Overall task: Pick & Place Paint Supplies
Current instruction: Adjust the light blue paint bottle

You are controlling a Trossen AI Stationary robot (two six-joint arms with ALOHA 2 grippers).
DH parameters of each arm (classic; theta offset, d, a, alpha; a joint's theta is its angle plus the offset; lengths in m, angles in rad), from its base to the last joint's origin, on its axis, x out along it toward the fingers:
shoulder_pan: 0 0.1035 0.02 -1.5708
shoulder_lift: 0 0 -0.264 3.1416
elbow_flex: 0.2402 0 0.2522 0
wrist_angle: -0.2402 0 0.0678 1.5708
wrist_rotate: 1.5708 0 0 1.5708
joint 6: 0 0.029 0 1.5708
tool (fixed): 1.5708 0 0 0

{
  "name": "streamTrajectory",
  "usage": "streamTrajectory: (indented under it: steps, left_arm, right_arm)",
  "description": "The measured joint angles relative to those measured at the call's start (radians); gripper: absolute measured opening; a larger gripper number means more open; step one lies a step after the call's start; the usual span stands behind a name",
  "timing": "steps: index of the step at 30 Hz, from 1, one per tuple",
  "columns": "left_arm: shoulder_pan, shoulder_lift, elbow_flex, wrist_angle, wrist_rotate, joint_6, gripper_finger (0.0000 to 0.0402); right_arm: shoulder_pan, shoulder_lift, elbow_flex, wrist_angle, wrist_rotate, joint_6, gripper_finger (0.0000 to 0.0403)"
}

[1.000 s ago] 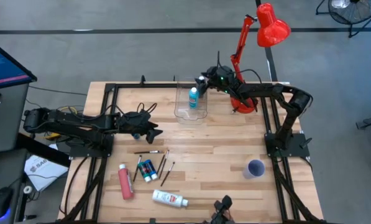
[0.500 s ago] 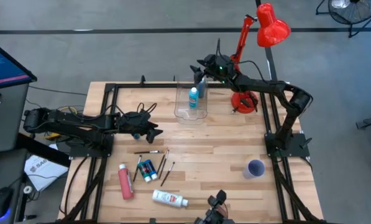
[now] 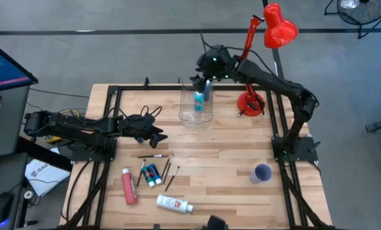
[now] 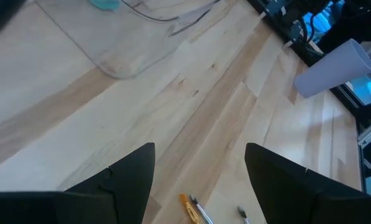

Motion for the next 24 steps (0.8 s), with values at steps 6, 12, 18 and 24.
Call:
streamTrajectory:
  steps: [6, 12, 18, 24]
  left_arm:
    - [0.000, 0.000, 0.000, 0.011, 0.000, 0.041, 0.0246]
    - [0.000, 0.000, 0.000, 0.096, -0.058, -0.002, 0.0246]
    - [0.000, 0.000, 0.000, 0.166, -0.062, 0.007, 0.0246]
    - [0.000, 0.000, 0.000, 0.173, -0.059, 0.022, 0.0246]
  right_arm:
    - [0.066, -0.003, 0.181, -0.337, -0.159, -0.074, 0.0249]
    - [0.147, -0.003, 0.266, -0.590, -0.018, -0.111, 0.0249]
    - [0.223, 0.003, 0.296, -0.672, -0.002, -0.200, 0.0249]
    - [0.226, 0.094, 0.291, -0.748, -0.007, -0.343, 0.0249]
